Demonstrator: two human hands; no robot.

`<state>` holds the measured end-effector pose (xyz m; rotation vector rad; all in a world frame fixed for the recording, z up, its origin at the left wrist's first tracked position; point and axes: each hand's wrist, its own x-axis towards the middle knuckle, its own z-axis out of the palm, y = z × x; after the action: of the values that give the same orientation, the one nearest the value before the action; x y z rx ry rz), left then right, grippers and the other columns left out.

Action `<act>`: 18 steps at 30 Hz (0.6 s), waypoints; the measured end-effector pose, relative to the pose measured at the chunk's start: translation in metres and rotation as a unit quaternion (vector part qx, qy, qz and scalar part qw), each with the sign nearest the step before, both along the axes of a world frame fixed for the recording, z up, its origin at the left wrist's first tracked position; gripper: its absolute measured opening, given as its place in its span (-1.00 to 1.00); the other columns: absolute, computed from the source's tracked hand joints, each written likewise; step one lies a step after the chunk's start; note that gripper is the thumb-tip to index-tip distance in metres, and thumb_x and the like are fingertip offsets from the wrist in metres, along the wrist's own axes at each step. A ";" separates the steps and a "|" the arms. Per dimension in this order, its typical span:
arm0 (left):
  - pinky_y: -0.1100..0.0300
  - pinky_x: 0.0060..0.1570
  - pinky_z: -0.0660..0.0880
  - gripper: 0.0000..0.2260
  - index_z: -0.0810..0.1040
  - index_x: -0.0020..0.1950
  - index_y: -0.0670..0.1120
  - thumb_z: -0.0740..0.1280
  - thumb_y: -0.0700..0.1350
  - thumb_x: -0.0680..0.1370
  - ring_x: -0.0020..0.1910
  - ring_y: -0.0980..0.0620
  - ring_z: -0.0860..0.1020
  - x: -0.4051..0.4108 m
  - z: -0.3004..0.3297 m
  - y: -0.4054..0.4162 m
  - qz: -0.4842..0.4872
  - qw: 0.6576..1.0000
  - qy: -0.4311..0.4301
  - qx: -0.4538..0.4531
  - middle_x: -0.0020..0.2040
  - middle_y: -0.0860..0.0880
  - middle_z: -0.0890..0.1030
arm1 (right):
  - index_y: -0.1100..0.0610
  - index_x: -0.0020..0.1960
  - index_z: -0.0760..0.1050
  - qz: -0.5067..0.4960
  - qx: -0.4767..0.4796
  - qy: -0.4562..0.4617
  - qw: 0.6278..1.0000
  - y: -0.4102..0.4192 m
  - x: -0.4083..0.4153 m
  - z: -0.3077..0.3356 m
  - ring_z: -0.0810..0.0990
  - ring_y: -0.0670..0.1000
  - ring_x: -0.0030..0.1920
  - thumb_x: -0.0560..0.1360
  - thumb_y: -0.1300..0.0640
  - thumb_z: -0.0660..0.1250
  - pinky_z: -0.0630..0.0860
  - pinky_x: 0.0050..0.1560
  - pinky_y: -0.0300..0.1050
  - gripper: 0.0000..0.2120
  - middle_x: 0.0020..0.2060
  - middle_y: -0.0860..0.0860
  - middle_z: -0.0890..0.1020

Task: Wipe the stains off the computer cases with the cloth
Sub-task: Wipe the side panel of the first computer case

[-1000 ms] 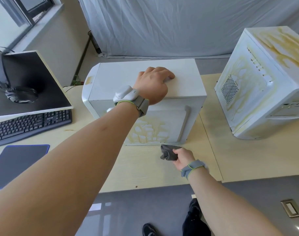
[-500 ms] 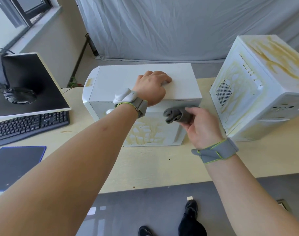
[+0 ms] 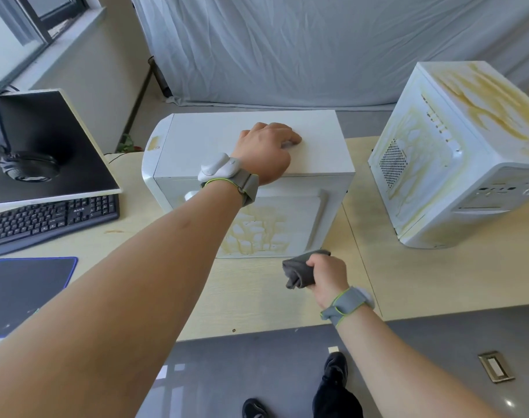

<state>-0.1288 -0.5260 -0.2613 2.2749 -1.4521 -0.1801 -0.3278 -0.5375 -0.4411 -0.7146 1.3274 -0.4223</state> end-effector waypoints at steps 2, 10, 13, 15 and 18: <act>0.06 0.33 0.20 -0.41 0.55 0.34 0.18 0.08 -0.24 0.42 0.40 0.00 0.32 0.000 0.001 0.000 0.000 1.000 0.003 0.000 0.45 0.16 0.44 | 0.31 -0.10 0.47 -0.014 0.041 0.010 0.999 -0.001 0.007 -0.026 0.61 0.24 -0.08 0.50 0.43 0.30 0.61 0.05 0.24 -0.94 -0.06 0.23 0.59; 0.09 0.31 0.20 -0.42 0.54 0.34 0.18 0.10 -0.26 0.44 0.37 0.02 0.33 0.003 -0.001 0.000 -0.005 1.000 0.005 -0.005 0.45 0.18 0.44 | 0.27 -0.10 0.51 -0.078 0.063 -0.112 0.989 -0.006 0.055 -0.039 0.62 0.22 0.07 0.48 0.50 0.32 0.64 0.06 0.20 -0.84 -0.01 0.22 0.62; 0.09 0.30 0.19 -0.42 0.54 0.34 0.18 0.09 -0.26 0.43 0.37 0.01 0.33 0.003 -0.002 -0.001 -0.006 1.000 0.004 -0.009 0.44 0.17 0.44 | 0.24 -0.18 0.50 -0.091 0.005 -0.076 0.993 -0.011 0.053 -0.006 0.63 0.19 0.01 0.45 0.46 0.36 0.62 0.13 0.14 -0.85 -0.02 0.20 0.65; 0.11 0.28 0.18 -0.42 0.54 0.34 0.18 0.09 -0.26 0.43 0.38 0.01 0.32 0.003 -0.002 -0.002 -0.006 1.000 0.008 -0.008 0.45 0.17 0.44 | 0.23 -0.18 0.52 -0.107 -0.016 -0.106 0.989 -0.012 0.049 0.029 0.64 0.14 -0.13 0.46 0.45 0.35 0.64 -0.05 0.05 -0.85 -0.13 0.17 0.64; 0.10 0.28 0.18 -0.41 0.54 0.35 0.17 0.09 -0.27 0.43 0.40 0.00 0.31 0.003 -0.001 -0.002 -0.004 1.000 0.010 -0.001 0.47 0.16 0.43 | 0.25 -0.19 0.53 -0.117 -0.070 -0.186 0.973 -0.013 0.041 0.092 0.64 0.09 -0.29 0.46 0.47 0.32 0.61 -0.19 0.00 -0.84 -0.24 0.16 0.62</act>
<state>-0.1261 -0.5281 -0.2619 2.2594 -1.4520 -0.2029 -0.2867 -0.5503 -0.3488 -0.5610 1.0340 -0.8073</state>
